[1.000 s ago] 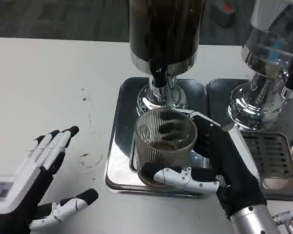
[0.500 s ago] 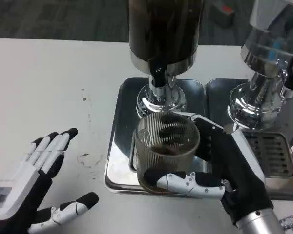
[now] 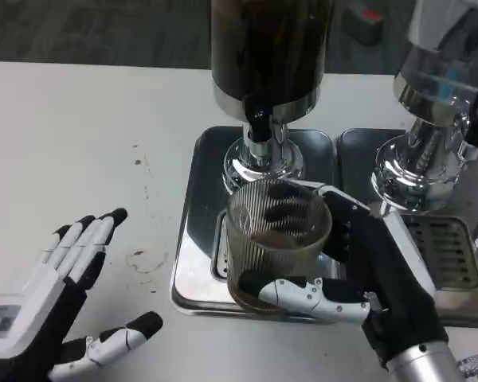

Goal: Grasp the cup under the faucet to collect the drink, then remove the cup.

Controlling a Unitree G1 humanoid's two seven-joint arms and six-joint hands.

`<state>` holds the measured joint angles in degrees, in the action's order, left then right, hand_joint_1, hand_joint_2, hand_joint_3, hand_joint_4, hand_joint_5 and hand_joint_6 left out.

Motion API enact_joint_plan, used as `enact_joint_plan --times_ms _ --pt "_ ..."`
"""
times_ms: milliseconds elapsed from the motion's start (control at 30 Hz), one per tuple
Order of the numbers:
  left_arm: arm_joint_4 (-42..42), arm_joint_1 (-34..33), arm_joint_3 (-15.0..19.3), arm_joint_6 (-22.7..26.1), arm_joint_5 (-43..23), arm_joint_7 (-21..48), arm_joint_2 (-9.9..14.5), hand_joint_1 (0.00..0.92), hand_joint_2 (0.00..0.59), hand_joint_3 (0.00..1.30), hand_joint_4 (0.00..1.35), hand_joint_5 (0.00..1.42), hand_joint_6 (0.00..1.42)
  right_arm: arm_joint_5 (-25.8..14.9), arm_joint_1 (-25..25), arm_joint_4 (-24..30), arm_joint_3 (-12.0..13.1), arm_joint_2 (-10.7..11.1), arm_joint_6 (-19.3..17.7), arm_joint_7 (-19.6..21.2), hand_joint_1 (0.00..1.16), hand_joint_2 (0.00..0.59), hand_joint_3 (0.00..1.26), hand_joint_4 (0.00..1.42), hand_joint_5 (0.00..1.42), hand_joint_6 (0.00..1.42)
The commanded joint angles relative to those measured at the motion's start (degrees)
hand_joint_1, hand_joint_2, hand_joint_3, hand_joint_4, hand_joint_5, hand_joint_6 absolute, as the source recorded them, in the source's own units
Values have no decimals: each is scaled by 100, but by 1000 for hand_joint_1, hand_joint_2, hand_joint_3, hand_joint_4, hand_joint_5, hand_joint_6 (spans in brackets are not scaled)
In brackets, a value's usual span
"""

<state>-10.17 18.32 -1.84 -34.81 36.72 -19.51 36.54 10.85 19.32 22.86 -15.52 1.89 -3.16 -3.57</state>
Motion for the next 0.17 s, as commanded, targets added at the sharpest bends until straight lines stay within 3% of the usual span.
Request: enact_joint_plan --times_ms 33,167 --pt "-30 -10 -37 11 49 55 -35 0 160 0 0 0 0 -95 -15 93 -6 -108 -89 108 963 227 455 583 691 979" --pt "-44 -26 -37 2 48 64 -32 0 160 0 0 0 0 -91 -3 93 -9 -115 -98 126 963 227 455 586 695 979"
